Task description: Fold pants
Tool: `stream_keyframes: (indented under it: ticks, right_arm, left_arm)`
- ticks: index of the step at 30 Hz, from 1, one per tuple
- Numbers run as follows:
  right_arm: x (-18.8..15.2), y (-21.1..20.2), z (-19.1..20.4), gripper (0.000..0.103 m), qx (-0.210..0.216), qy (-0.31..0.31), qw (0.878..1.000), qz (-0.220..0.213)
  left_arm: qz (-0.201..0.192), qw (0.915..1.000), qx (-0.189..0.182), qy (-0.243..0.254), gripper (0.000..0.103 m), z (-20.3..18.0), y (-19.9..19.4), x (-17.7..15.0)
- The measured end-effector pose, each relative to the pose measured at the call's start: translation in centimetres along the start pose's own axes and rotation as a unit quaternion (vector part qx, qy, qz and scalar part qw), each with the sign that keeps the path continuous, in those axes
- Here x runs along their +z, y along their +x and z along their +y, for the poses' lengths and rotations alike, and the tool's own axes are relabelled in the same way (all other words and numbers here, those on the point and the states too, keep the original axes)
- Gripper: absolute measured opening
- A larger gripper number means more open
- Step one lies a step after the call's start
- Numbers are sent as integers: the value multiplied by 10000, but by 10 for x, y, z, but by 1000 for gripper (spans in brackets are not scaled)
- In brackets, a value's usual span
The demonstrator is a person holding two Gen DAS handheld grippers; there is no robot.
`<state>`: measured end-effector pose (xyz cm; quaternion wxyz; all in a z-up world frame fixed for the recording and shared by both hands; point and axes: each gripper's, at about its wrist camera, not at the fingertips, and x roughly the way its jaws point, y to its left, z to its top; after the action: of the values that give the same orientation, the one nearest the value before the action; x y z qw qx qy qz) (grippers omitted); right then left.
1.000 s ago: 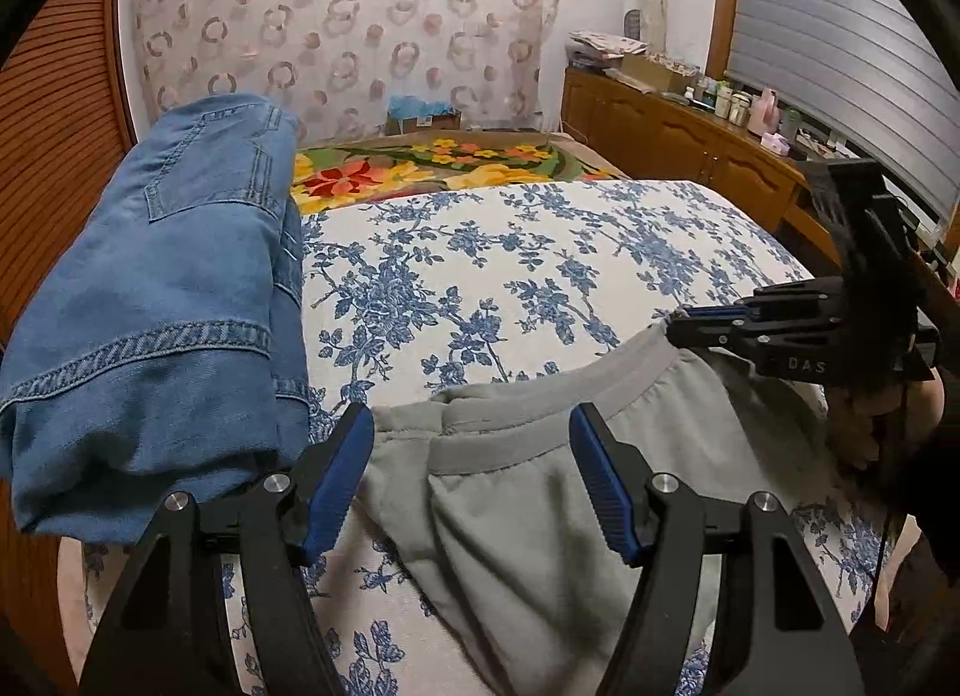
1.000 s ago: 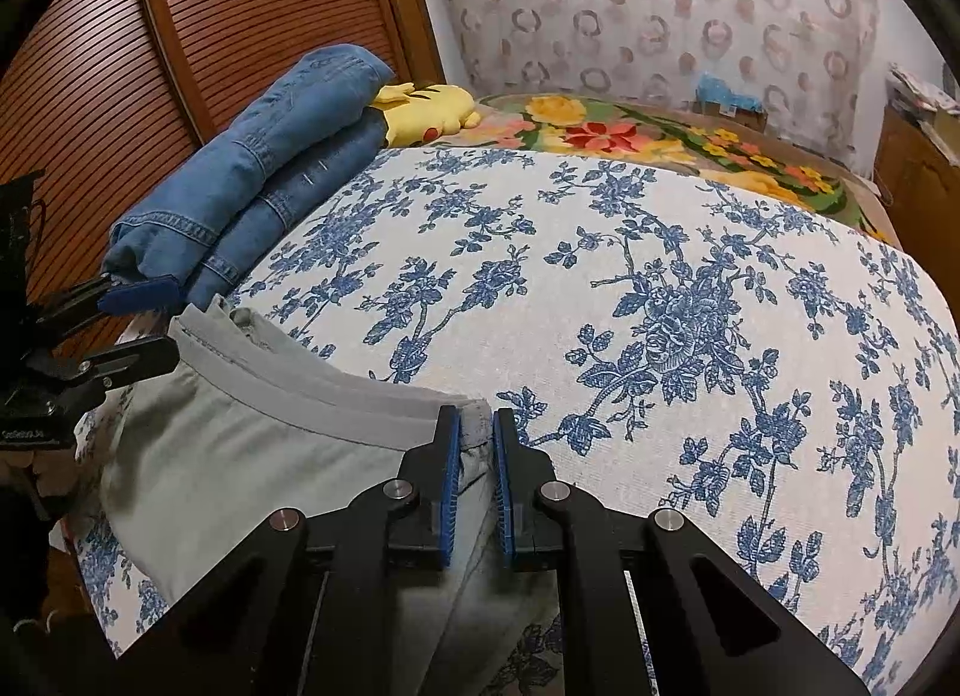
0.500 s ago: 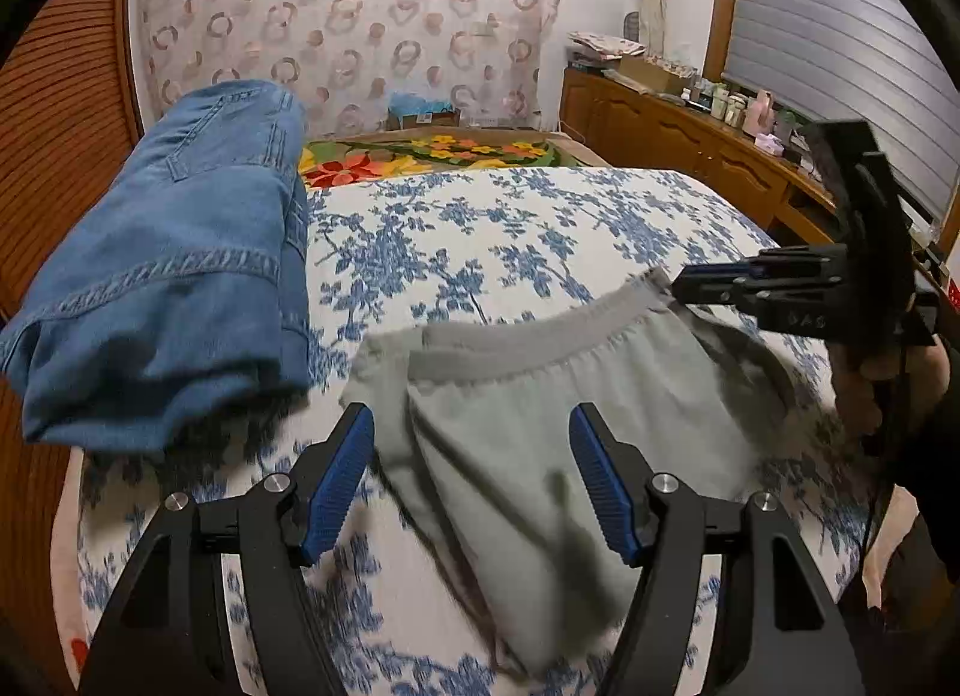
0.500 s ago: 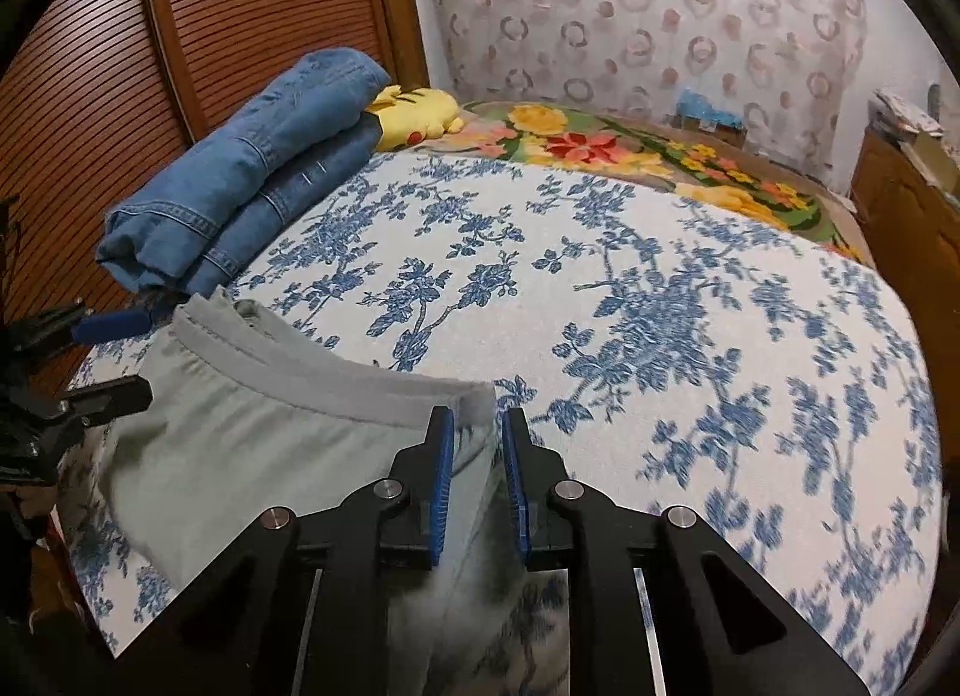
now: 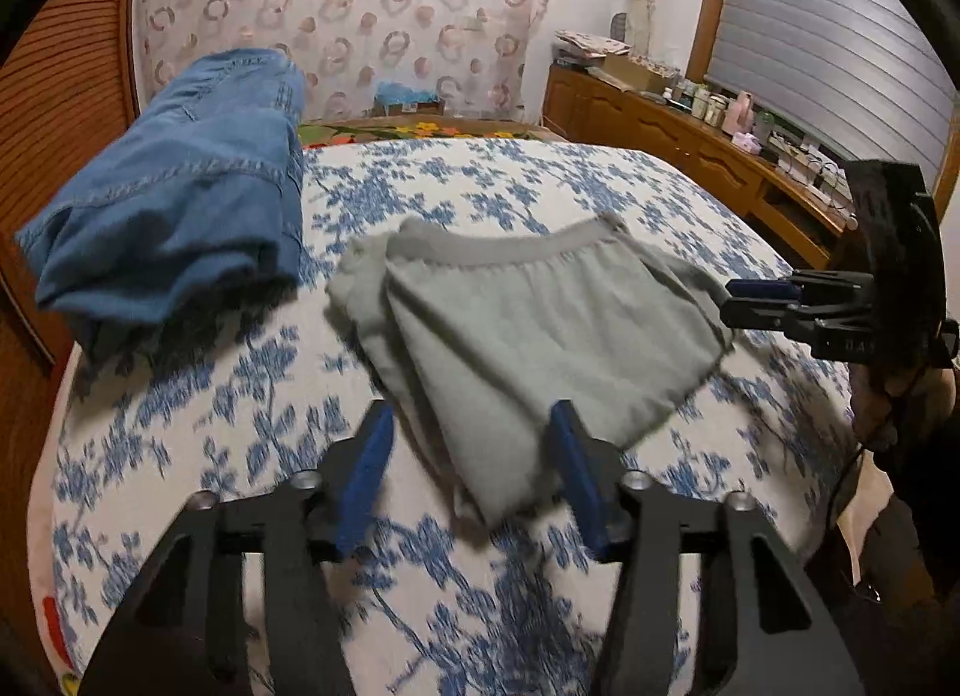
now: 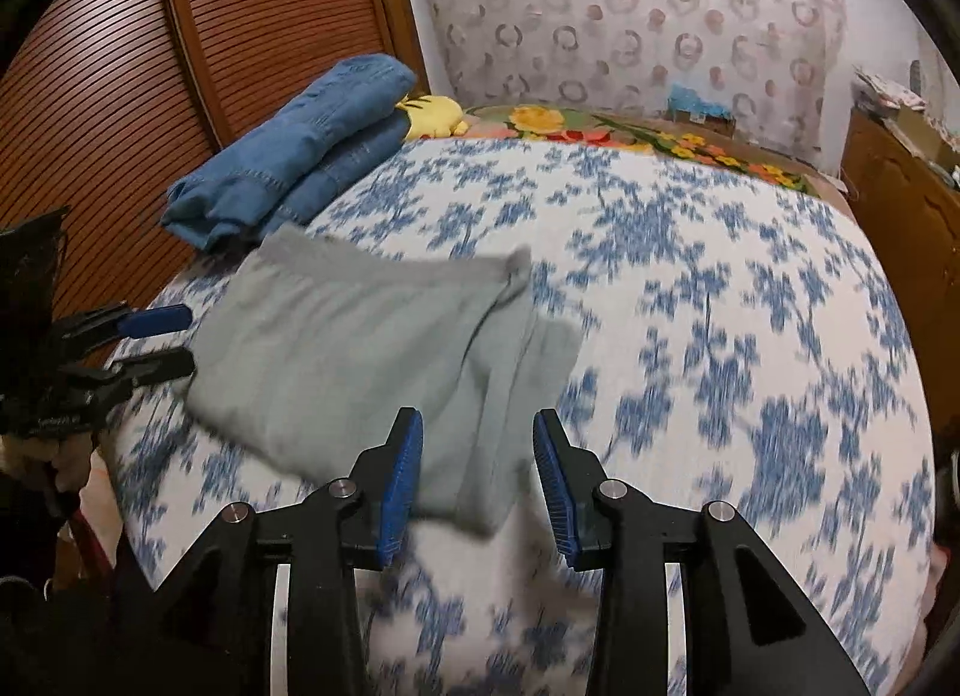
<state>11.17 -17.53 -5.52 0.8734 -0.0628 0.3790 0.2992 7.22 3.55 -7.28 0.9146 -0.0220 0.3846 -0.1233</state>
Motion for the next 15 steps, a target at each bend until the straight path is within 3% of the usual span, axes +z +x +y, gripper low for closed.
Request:
stream_keyframes:
  ticks: [3, 8, 15]
  right_arm:
    - [-10, -6, 2, 40, 23, 1, 10000, 24]
    - [-15, -6, 2, 39, -38, 48, 10000, 43]
    - [-16, -1, 4, 26, -168, -25, 9997, 146]
  left_arm:
    - [46, 9999, -84, -52, 37, -1, 0, -7]
    - [2, 9999, -60, -134, 36, -2, 1, -11]
    - [91, 9998, -58, -164, 32, -1, 6, -18]
